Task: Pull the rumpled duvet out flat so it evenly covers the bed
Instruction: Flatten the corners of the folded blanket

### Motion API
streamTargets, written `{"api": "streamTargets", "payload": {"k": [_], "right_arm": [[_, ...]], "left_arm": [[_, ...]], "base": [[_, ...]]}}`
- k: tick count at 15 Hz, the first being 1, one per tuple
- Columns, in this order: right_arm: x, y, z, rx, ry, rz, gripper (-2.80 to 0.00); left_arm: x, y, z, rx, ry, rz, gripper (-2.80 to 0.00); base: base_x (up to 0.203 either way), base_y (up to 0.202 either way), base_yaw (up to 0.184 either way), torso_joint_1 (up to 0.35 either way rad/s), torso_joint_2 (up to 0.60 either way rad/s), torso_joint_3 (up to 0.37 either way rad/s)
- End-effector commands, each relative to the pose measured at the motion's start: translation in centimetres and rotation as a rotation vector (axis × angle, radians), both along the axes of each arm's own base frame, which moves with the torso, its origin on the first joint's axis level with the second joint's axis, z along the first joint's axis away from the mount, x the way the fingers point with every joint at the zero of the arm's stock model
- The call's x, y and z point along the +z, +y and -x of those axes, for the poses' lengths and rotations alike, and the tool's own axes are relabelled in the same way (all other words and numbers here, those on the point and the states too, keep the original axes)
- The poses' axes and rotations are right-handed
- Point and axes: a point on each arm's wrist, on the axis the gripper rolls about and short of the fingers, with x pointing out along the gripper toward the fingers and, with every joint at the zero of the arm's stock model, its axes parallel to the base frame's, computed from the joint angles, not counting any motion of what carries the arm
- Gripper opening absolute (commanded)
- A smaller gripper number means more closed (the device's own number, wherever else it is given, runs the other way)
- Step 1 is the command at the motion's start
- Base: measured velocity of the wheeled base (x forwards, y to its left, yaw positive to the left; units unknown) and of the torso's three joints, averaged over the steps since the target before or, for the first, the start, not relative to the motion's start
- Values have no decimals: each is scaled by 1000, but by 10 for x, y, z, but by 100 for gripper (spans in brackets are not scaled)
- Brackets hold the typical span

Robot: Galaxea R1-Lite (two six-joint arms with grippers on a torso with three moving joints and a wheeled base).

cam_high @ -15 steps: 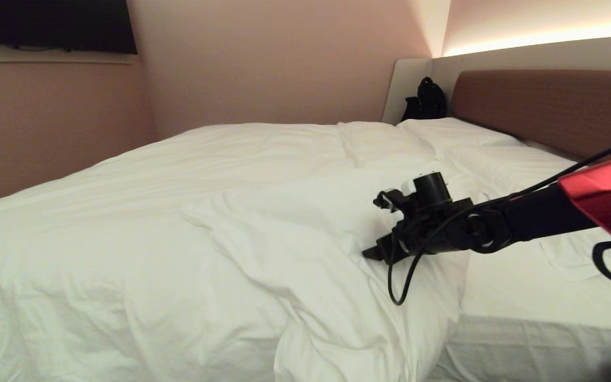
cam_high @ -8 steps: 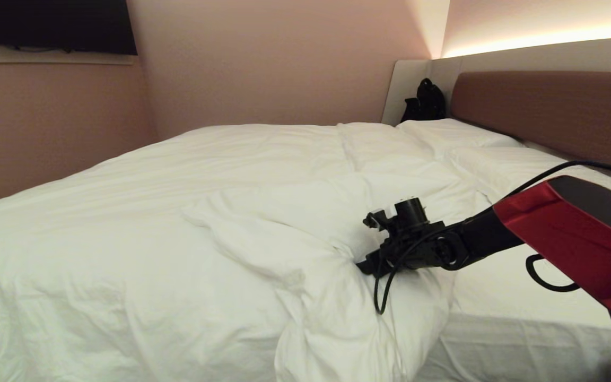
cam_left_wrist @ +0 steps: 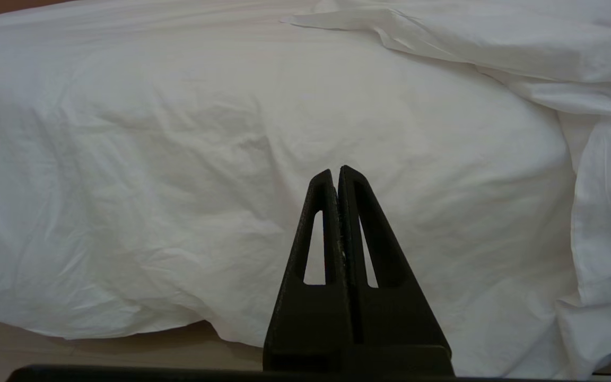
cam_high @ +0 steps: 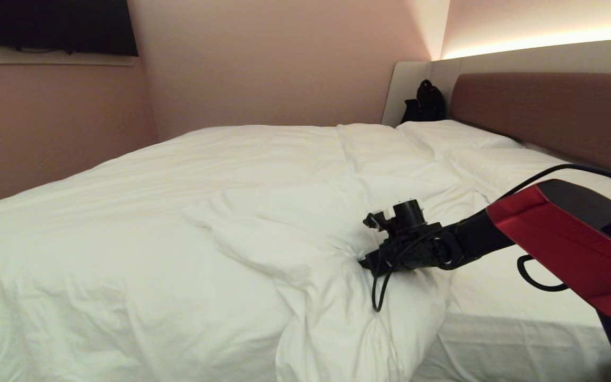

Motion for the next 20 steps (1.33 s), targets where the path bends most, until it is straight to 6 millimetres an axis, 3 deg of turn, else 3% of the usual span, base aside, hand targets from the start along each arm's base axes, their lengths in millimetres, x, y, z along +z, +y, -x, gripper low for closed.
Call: {"api": "streamTargets", "payload": {"k": [1, 4, 9, 11, 15, 17, 20], "right_arm": [[15, -4, 2, -19, -21, -19, -280], [35, -12, 9, -44, -47, -42, -280], [93, -39, 36, -78, -135, -85, -280], [101, -47, 44, -84, -140, -93, -280], [140, -57, 74, -74, -214, -130, -280], [142, -60, 82, -74, -214, -131, -280], [160, -73, 117, -84, -247, -138, -280]], "left_arm": [[0, 0, 0, 0, 1, 0, -280], [0, 0, 0, 0, 1, 0, -280], [0, 0, 0, 0, 1, 0, -280], [0, 0, 0, 0, 1, 0, -280], [0, 0, 0, 0, 1, 0, -280], [0, 0, 0, 0, 1, 0, -280], [0, 0, 0, 0, 1, 0, -280]], "base": [[0, 0, 0, 0, 0, 0], [0, 0, 0, 0, 0, 0], [0, 0, 0, 0, 0, 0], [0, 0, 0, 0, 0, 0], [0, 0, 0, 0, 0, 0], [0, 0, 0, 0, 0, 0], [0, 0, 0, 0, 0, 0]]}}
